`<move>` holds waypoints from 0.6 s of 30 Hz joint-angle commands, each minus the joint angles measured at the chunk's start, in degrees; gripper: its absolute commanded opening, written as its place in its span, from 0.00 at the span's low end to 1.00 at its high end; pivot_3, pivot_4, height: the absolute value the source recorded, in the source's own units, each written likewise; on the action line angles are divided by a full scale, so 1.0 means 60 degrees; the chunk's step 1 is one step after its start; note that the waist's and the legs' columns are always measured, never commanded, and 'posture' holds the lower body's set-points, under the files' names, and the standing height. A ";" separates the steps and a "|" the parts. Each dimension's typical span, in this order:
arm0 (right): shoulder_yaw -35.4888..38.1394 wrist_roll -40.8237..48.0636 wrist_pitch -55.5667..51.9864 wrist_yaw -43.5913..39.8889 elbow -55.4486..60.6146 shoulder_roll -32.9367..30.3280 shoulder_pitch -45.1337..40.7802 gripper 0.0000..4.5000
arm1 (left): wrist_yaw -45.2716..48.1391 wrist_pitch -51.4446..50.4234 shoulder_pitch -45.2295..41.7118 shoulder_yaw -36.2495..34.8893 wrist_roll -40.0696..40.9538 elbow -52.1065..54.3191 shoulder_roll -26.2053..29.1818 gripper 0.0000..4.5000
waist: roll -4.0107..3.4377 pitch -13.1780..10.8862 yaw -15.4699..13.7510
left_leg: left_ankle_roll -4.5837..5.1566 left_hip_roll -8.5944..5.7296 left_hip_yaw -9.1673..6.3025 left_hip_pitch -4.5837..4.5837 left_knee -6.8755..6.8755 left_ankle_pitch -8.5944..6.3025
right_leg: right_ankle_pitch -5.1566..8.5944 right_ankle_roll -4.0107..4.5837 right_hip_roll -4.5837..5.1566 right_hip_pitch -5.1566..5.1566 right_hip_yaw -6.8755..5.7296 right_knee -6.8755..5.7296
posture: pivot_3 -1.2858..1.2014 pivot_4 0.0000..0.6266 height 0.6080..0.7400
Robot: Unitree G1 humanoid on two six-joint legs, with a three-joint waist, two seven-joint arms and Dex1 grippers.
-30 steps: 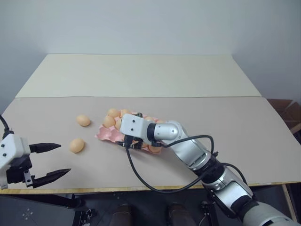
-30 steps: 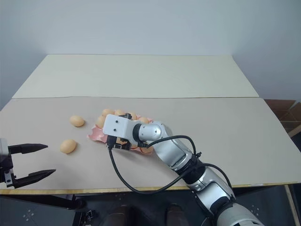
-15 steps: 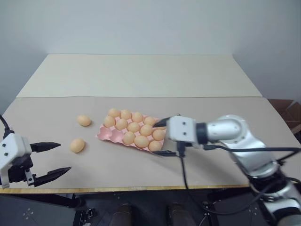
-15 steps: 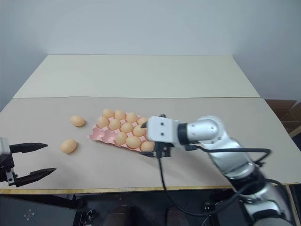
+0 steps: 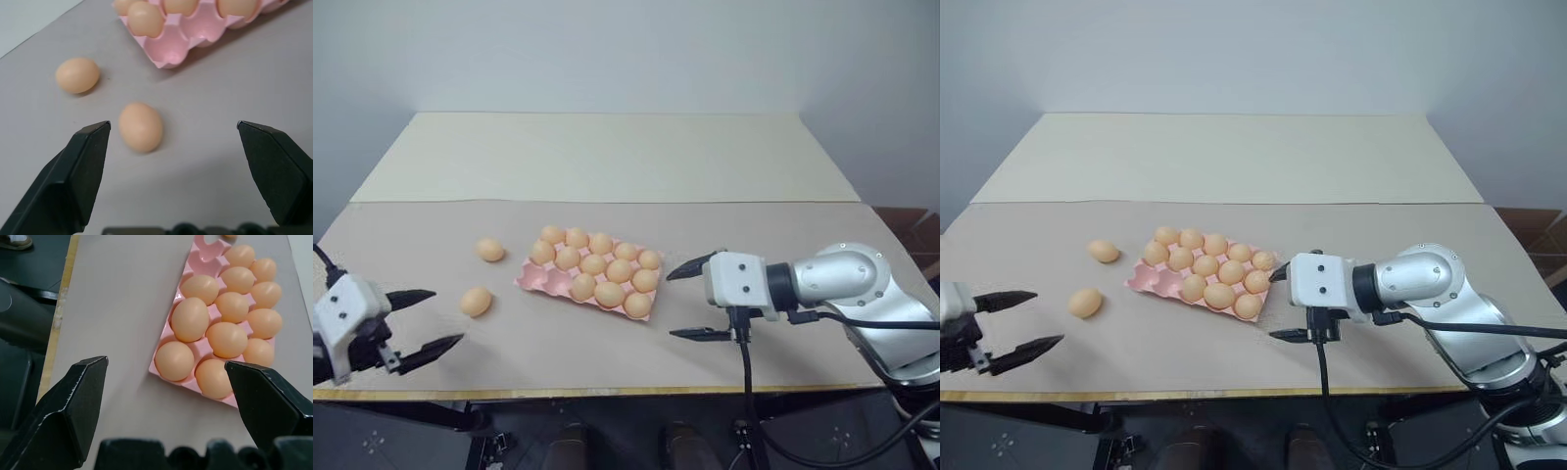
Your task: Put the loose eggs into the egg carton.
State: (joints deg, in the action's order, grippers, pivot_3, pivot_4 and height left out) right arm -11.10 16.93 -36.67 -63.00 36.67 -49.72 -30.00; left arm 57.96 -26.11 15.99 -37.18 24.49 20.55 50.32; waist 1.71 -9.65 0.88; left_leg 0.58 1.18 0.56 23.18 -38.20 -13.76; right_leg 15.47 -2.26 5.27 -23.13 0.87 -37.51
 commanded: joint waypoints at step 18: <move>-0.0036 0.0155 -0.1243 0.1508 0.1053 0.0393 -0.0186 0.99 | -0.2218 0.0432 -0.3161 0.3461 -0.1265 -0.2929 -0.1379 1.00 | 0.0008 0.0005 -0.0022 | 0.0000 -0.0022 -0.0006 0.0008 -0.0004 0.0000 | -0.0001 -0.0002 0.0006 -0.0003 -0.0001 -0.0004 | 0.52 0.24 1.00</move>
State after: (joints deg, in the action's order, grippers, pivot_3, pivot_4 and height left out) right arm -11.87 17.14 -43.93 -54.59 40.98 -47.23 -30.76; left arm 44.71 -23.95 -2.48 -16.66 17.74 3.08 41.19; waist 1.76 -9.62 0.75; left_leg 0.58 1.03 0.52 23.22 -38.23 -13.76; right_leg 15.47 -2.27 5.29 -23.15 0.86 -37.54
